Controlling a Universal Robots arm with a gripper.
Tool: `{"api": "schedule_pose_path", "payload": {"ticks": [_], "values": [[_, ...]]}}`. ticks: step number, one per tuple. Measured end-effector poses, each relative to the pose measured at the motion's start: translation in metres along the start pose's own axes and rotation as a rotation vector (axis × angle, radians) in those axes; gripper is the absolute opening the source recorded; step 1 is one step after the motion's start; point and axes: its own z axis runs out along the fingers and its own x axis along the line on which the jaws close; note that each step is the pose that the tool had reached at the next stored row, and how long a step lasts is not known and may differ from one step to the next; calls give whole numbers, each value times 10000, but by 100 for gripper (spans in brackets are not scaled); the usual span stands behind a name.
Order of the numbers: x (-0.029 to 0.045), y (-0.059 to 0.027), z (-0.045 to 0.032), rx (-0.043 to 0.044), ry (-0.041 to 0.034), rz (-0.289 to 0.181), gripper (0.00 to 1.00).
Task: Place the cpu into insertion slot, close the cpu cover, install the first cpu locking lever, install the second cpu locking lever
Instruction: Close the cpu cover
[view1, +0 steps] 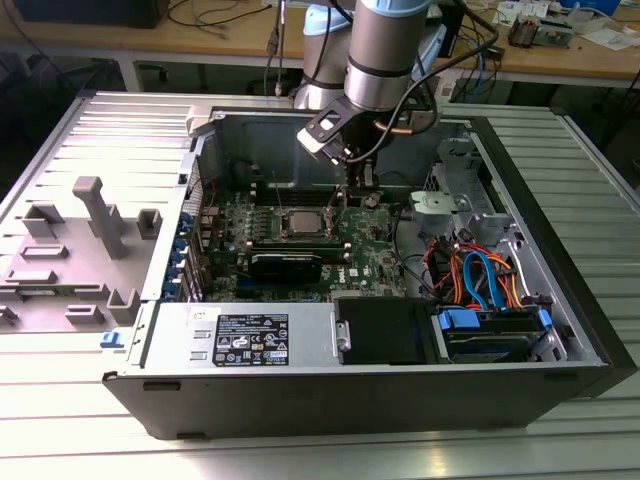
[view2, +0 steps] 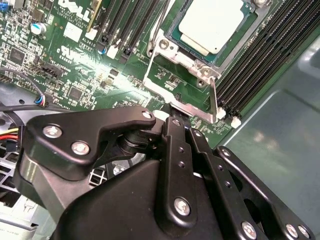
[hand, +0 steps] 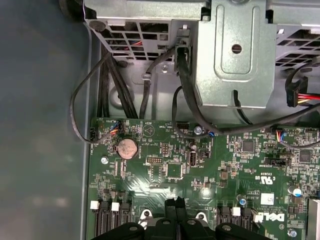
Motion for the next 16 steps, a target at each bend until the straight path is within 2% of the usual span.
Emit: {"api": "schedule_pose_path", "payload": {"ticks": [16], "values": [[7, -139, 3, 0, 0, 0, 11]]}}
